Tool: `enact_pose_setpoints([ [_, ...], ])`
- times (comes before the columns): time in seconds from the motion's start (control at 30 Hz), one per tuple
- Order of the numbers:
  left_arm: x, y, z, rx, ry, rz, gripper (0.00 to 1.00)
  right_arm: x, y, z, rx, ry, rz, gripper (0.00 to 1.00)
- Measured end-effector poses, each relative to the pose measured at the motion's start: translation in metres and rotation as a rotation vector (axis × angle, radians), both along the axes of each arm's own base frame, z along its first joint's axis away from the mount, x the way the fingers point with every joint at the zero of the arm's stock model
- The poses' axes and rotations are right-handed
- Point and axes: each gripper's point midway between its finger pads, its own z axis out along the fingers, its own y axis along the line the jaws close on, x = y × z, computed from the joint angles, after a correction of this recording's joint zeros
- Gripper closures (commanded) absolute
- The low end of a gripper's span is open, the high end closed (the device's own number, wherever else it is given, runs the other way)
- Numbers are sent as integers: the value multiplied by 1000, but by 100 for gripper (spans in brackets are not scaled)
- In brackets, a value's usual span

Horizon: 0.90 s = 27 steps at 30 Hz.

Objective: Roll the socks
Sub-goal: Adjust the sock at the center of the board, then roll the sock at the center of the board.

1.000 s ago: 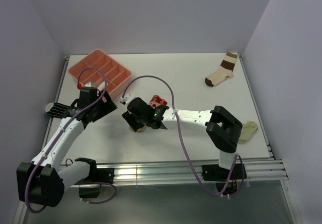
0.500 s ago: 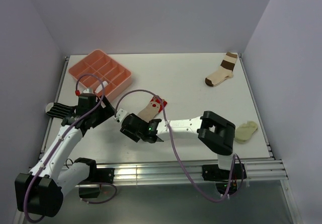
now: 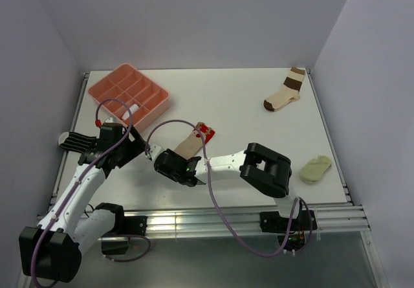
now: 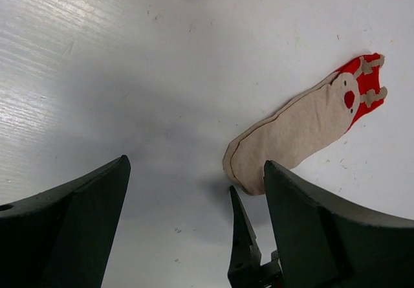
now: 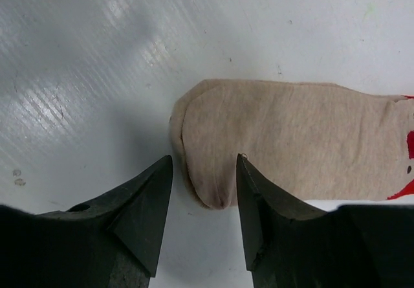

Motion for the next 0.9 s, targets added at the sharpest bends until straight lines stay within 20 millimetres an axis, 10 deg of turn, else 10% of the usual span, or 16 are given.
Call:
enact_pose_setpoints([
  [0.23, 1, 1, 0, -1, -1, 8, 10, 7, 2, -2, 13, -38, -26, 65],
  [0.4, -2, 0, -1, -3, 10, -1, 10, 7, 1, -6, 24, -43, -29, 98],
  [0.9, -6, -6, -12, -51, 37, 15, 11, -3, -4, 10, 247, 232, -58, 100],
])
